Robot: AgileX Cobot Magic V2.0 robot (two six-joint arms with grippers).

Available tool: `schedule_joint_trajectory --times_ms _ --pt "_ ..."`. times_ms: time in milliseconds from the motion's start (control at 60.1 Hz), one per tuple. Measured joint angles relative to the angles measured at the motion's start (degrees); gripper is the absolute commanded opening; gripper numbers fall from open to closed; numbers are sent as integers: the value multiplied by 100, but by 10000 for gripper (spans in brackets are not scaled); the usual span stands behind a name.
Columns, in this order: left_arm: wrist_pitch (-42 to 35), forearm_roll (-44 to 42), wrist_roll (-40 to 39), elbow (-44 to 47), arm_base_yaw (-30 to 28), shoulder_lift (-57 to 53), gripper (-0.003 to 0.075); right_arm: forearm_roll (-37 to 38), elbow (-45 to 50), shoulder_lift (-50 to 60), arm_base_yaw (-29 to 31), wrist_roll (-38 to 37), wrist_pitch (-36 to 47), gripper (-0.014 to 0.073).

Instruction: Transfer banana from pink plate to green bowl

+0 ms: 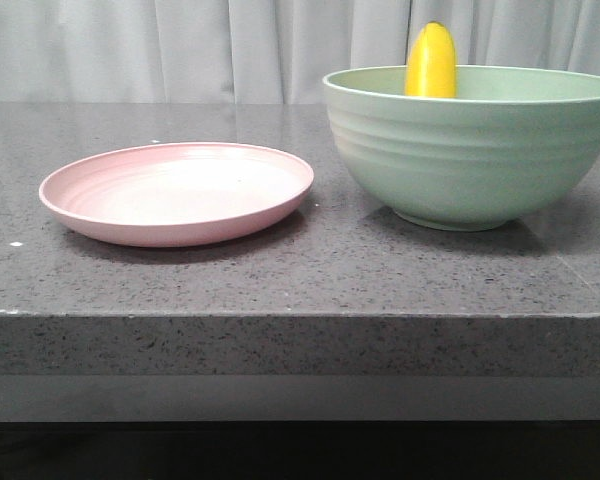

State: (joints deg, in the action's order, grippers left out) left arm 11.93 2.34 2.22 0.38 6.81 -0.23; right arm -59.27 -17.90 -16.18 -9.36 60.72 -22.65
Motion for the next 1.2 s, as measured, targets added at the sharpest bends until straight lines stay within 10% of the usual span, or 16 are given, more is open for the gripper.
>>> schedule_joint_trajectory --times_ms 450,1199 --pt "-8 0 0 0 0 0 -20 4674 1229 403 13 -5626 2524 -70" --pt "-35 0 0 0 0 0 -20 5165 1942 1670 744 -6554 1435 -70"
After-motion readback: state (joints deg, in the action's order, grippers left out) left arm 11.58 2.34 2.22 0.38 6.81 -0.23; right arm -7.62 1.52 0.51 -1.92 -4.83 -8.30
